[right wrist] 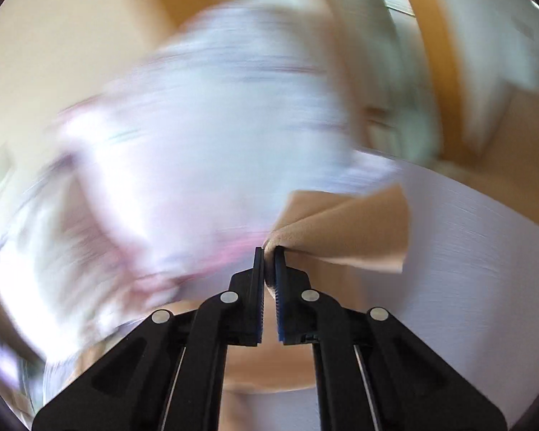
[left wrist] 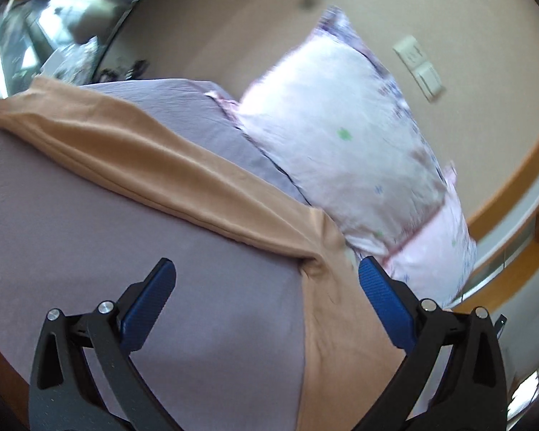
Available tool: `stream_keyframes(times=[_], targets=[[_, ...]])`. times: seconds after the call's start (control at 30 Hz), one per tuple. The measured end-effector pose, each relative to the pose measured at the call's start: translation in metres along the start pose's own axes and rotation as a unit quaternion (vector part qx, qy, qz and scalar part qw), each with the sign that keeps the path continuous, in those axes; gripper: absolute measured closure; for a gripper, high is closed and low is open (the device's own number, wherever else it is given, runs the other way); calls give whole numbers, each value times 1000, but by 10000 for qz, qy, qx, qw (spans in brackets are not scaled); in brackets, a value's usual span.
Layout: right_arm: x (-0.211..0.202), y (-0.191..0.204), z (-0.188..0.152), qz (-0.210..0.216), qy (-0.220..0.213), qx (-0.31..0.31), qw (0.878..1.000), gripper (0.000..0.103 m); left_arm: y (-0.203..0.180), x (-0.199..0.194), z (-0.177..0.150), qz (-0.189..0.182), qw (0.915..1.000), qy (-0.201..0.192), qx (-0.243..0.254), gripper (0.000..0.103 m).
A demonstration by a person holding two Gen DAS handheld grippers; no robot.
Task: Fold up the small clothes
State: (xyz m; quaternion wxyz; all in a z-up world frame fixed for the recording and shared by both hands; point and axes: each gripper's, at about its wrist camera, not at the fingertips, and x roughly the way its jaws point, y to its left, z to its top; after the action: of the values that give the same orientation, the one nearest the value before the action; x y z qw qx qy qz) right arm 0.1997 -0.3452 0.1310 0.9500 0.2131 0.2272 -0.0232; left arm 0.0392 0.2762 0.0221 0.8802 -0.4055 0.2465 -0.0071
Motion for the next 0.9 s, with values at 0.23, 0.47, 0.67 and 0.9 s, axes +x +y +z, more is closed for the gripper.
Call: stream_keyframes(times=[0.23,0.47,0.67,0.9], targets=[[61,218,-145,1902,2321,-2258,9268,96,43,-12,37,503,9940,-274,-929,5],[56,219,-155,2106,2430,-2140,9224,38,76,-21,53,963,9820,-338,-1587,15],[20,163,-147,2088,2310,-1650,9358,32,94,-14,68,1147,9690,-219,-2177,31],[15,148,-152,2247,2359,-1456,9342,31,121,-5,72,1194,9525,-3,-2801,95]])
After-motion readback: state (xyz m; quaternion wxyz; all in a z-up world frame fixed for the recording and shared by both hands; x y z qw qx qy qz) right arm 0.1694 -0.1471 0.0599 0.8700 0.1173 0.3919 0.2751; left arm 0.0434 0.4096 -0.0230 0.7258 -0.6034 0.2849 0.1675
